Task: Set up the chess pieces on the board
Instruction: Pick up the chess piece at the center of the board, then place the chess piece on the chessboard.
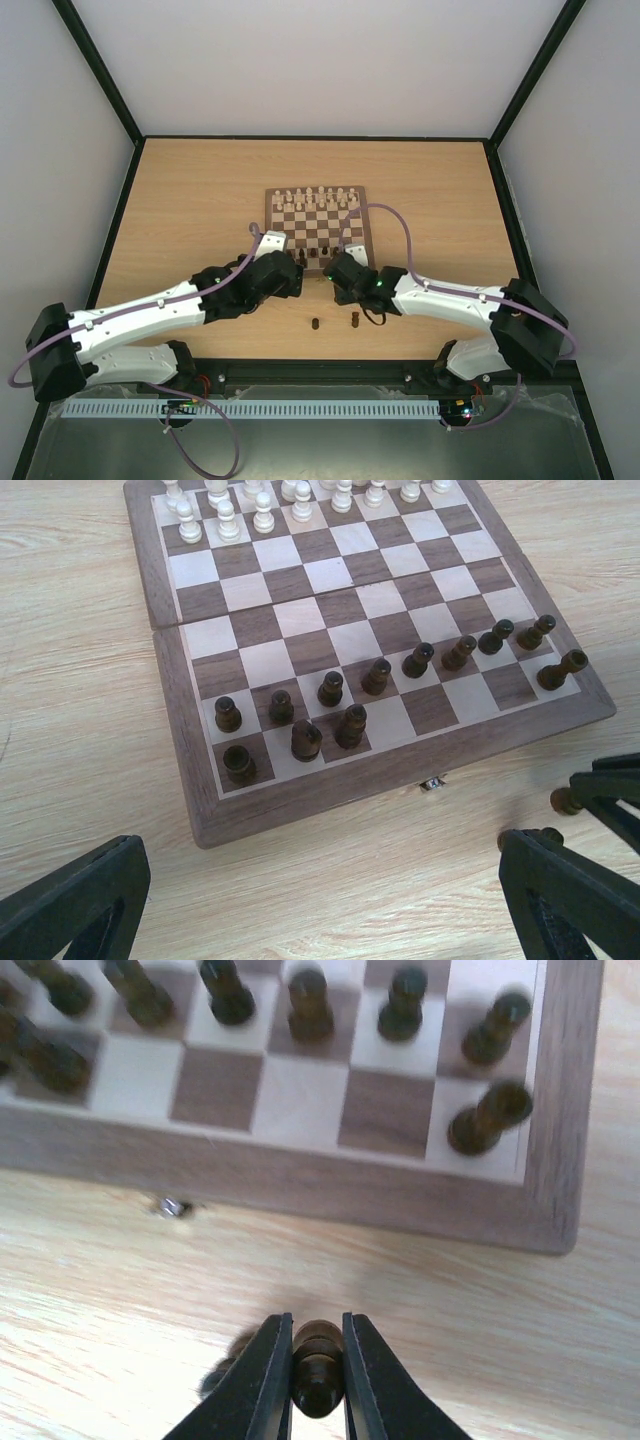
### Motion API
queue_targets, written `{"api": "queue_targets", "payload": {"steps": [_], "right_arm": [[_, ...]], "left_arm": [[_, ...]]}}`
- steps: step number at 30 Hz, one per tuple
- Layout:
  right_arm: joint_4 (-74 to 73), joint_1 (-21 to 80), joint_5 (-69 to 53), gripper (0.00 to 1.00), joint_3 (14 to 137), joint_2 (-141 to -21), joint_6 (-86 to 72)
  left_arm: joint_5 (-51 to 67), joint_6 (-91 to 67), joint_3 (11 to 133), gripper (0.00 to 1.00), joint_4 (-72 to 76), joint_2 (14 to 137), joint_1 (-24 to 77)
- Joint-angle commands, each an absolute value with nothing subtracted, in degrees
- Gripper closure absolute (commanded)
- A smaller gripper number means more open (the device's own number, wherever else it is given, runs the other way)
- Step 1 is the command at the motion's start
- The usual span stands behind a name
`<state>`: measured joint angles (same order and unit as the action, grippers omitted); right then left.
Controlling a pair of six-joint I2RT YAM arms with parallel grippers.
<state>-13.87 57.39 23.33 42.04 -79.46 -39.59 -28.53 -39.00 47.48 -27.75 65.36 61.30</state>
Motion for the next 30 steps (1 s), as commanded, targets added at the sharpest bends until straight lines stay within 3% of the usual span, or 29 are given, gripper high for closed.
{"api": "queue_targets", "payload": {"steps": [1,15,30], "right_arm": [[-19.87,57.00,26.96,0.87,48.17,-77.93,-37.70],[-19.78,50.79,22.15,0.87,58.63,-89.05,-32.32],[-18.68,49.23,20.50,0.87,61.17,-95.87,-31.62]], "left_arm": [[-29.09,-38.31,46.38,0.01,-27.69,63.82,60.82],[-29.18,-38.14,45.93,0.01,-28.43,61.76,60.25],[-28.83,-37.82,45.48,0.01,-27.62,61.68,59.79]]}}
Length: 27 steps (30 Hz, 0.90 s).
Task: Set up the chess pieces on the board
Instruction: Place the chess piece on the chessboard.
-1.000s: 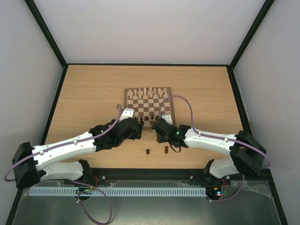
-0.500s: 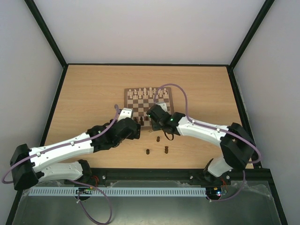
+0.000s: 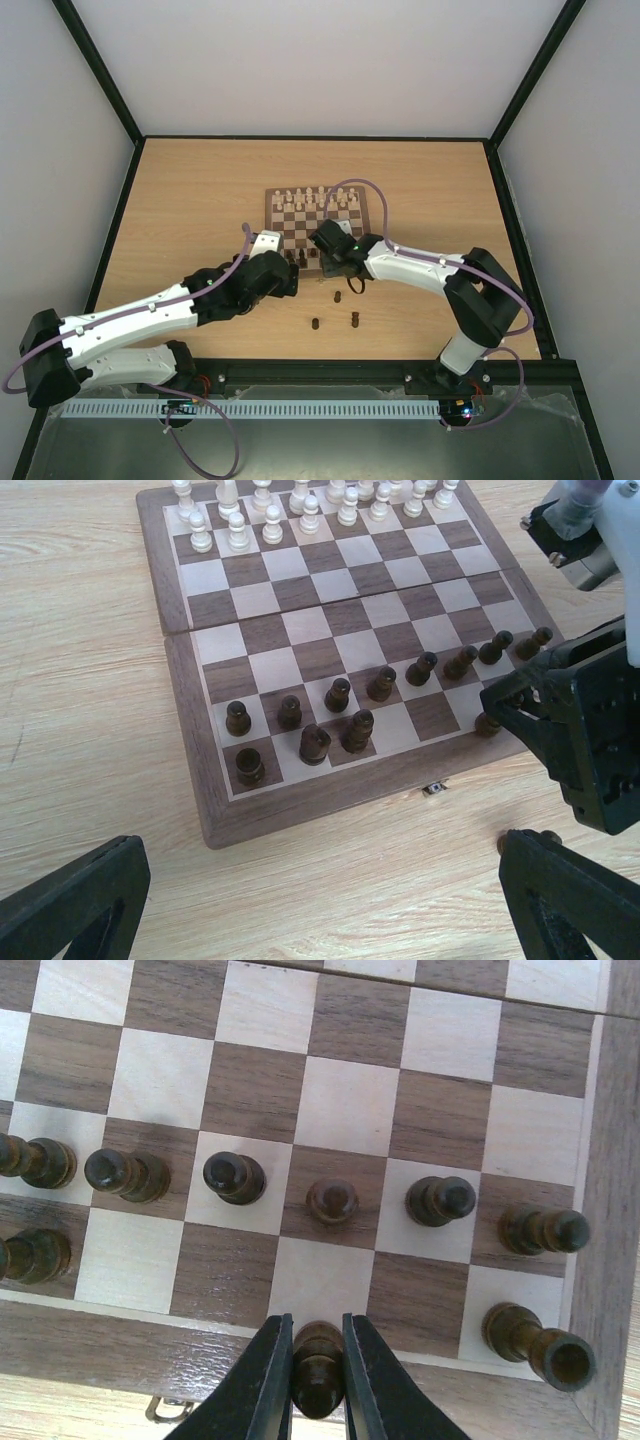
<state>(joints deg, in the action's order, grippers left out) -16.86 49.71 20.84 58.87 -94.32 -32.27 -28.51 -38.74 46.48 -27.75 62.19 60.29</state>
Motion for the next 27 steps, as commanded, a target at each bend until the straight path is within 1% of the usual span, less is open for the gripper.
{"api": "queue_targets", "payload": {"steps": [1,27], "right_arm": [[-18.50,49.22,20.44,0.87,61.27,-96.15,-31.64],[-16.54,47.92,20.66,0.85,61.07,-98.56,-31.46]], "left_arm": [[-28.74,-37.87,45.41,0.01,-27.53,61.70,59.82],[-28.39,-37.53,45.02,0.01,-27.03,61.74,59.57]]}}
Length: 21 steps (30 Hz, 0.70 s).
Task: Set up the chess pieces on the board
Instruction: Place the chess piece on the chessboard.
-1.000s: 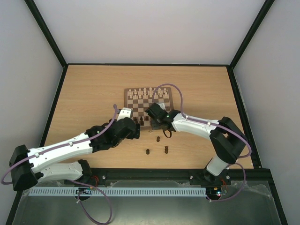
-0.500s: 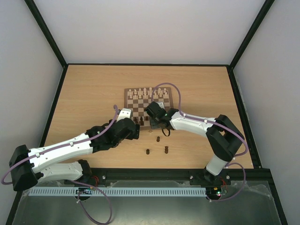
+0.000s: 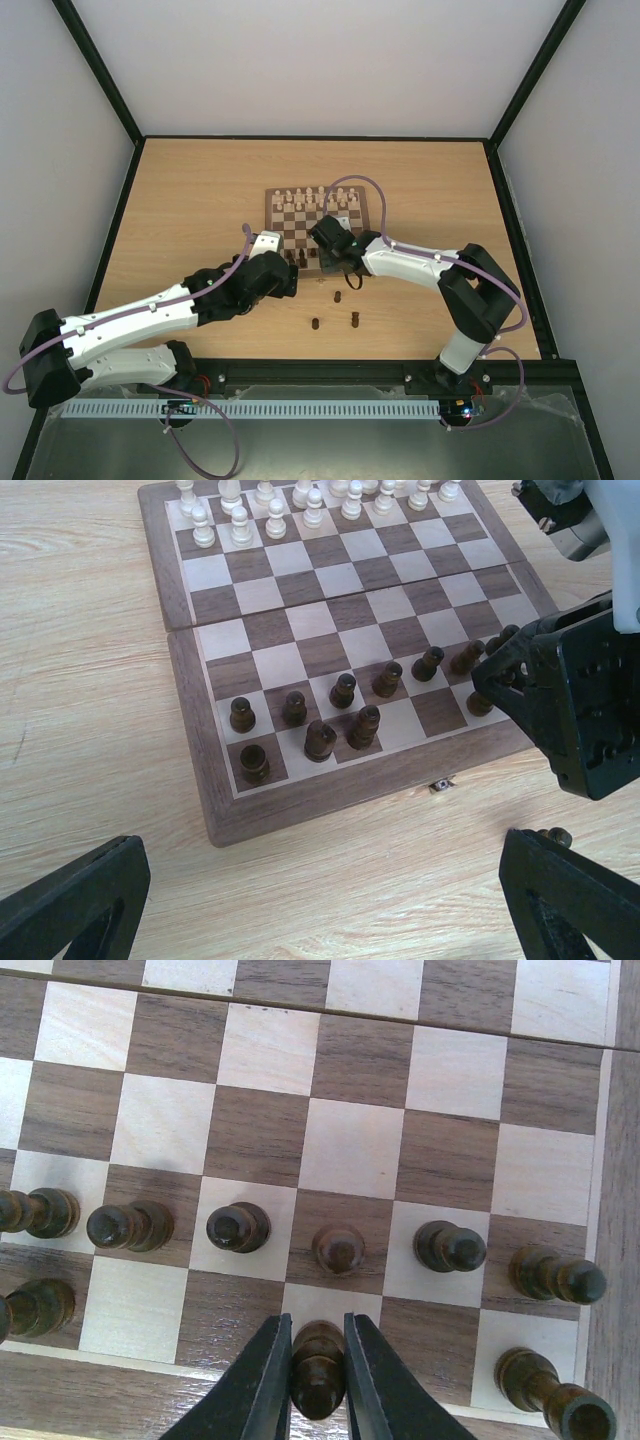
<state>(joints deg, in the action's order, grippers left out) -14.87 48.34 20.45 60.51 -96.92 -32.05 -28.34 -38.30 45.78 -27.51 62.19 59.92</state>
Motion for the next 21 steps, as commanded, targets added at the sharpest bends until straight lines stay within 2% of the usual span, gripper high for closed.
{"api": "queue_targets", "payload": {"steps": [1,17,21], "right_arm": [[-16.53,47.90,20.68,0.84,61.10,-98.66,-31.46],[-16.70,47.90,19.53,0.70,59.59,-93.80,-31.38],[-16.91,47.90,17.87,0.61,57.05,-89.07,-31.91]], "left_arm": [[-28.34,-37.55,45.01,0.01,-27.00,61.78,59.59],[-28.65,-37.79,45.18,0.01,-27.66,61.56,59.59],[-29.25,-38.20,45.69,0.01,-28.56,61.40,59.53]]}}
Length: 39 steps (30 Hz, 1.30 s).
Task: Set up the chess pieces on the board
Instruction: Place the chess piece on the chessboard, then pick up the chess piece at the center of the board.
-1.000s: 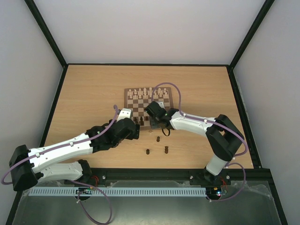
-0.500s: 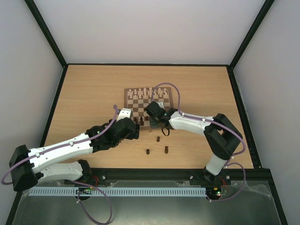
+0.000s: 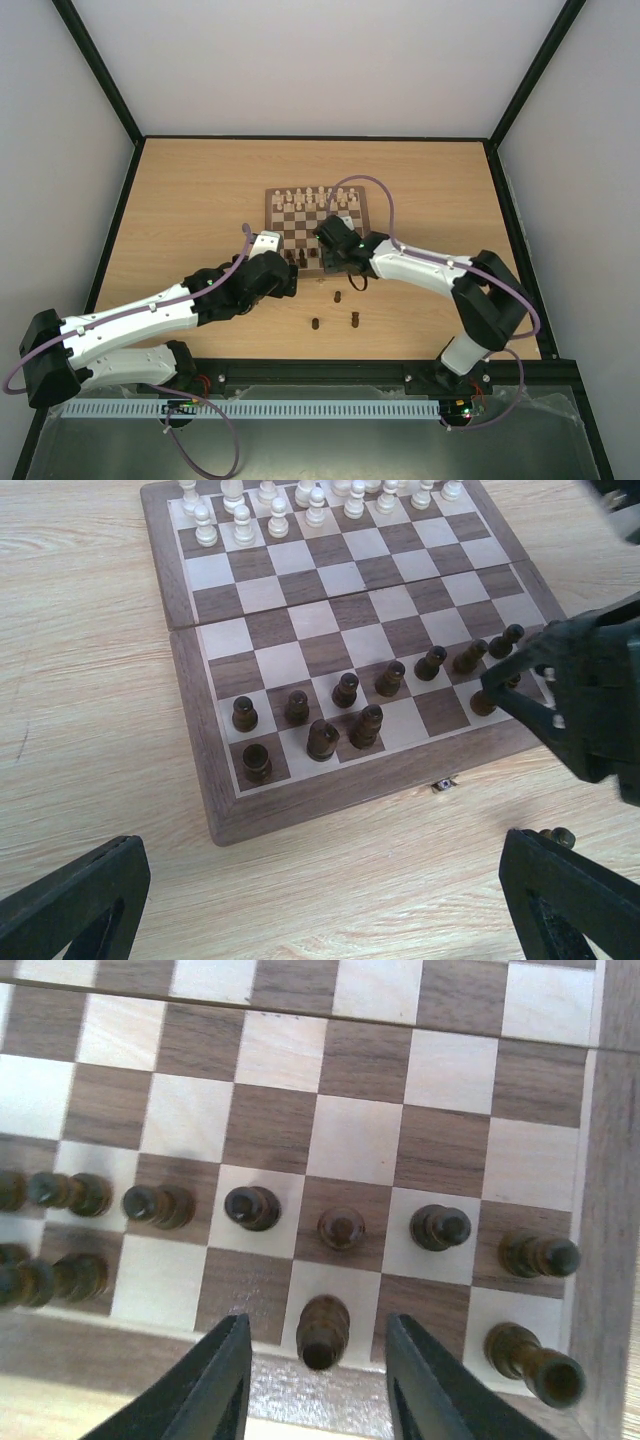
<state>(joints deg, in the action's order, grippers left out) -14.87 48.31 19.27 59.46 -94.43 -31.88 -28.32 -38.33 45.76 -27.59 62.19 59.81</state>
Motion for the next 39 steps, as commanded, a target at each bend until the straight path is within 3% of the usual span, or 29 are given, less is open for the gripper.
{"api": "queue_targets", "payload": {"steps": [1,8,14,27,39], "right_arm": [[-17.03,47.90,17.36,0.59,56.05,-87.49,-32.21],[-17.74,48.93,12.34,0.47,48.27,-76.95,-33.66],[-19.19,52.63,12.03,0.35,45.53,-75.14,-34.85],[-18.14,57.34,12.12,0.43,45.98,-81.08,-35.51],[-18.54,57.79,14.54,0.43,46.10,-80.53,-35.91]], "left_arm": [[-29.39,-38.26,45.64,0.01,-28.76,61.29,59.58],[-29.99,-38.77,46.19,0.01,-29.41,61.42,59.50],[-30.67,-39.05,46.17,0.01,-29.73,61.60,59.32],[-31.03,-39.96,46.03,0.01,-30.62,61.63,59.11],[-31.04,-39.64,46.30,0.01,-30.49,62.14,59.10]]}}
